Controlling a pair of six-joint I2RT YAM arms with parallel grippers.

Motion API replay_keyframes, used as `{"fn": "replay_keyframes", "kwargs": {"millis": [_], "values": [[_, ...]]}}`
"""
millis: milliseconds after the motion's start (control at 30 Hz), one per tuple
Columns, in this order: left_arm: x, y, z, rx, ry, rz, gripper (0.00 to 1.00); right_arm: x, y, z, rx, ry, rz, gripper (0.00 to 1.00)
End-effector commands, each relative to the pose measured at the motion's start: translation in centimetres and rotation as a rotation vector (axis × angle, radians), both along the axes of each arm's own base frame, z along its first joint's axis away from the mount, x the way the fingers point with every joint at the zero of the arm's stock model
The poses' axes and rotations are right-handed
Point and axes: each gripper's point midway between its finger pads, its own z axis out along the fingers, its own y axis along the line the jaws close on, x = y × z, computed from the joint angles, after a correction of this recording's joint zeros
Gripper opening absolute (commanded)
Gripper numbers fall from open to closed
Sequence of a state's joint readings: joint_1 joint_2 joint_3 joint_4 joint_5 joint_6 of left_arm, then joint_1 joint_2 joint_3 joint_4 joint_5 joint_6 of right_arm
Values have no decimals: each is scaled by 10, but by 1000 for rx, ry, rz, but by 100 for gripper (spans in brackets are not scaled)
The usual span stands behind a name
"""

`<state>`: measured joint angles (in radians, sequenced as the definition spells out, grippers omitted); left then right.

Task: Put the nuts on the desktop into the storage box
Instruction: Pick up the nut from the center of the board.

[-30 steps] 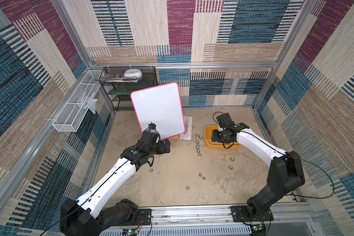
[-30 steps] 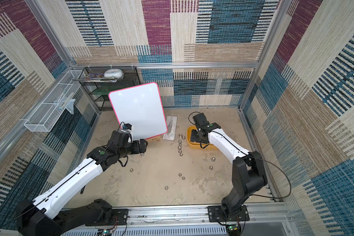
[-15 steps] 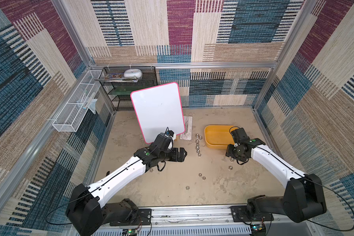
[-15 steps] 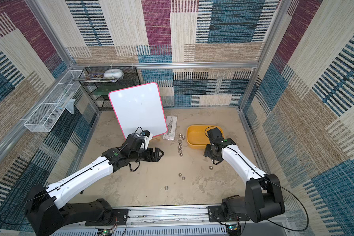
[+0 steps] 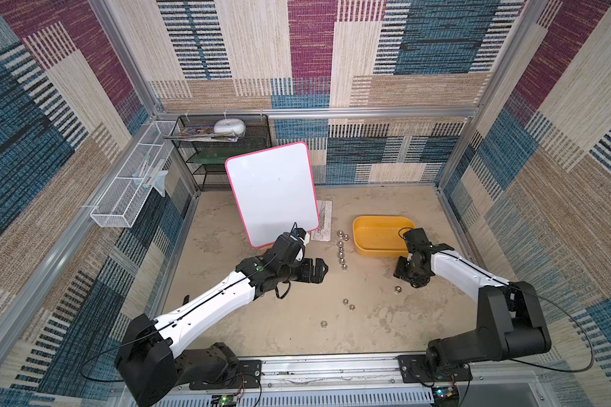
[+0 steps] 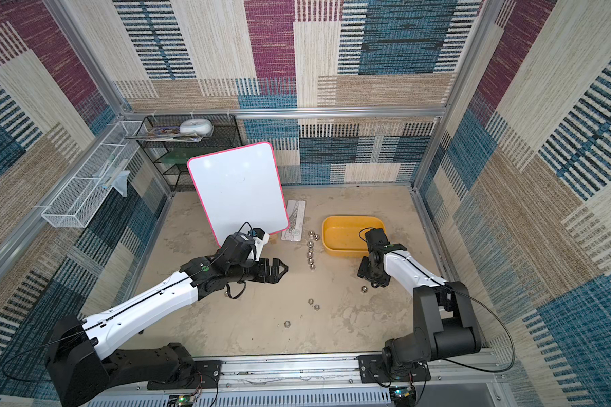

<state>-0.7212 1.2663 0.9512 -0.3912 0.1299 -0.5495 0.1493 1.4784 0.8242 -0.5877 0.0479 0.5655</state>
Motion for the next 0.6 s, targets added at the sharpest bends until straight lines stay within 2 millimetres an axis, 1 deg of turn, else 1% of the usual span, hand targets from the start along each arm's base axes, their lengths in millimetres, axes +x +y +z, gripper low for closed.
{"fn": "replay_keyframes", "kwargs": {"millis": [0,133,200,367,467,567], "values": [[-1,-1,5,0,-14,-4,100,14,4,-2,21,-27,10,52],[-4,0,4,9,-16,-3,100,19,4,-9,26,-10,-3,48],[-5,1,5,14,-20,-2,100,19,4,-13,24,3,-9,45],[-6,3,6,25,-28,5,100,14,1,-18,15,19,-17,42],[-6,4,6,29,-29,6,100,13,-1,-17,4,17,-18,37],[-6,3,7,26,-31,2,100,12,-1,-14,0,13,-14,29]]}}
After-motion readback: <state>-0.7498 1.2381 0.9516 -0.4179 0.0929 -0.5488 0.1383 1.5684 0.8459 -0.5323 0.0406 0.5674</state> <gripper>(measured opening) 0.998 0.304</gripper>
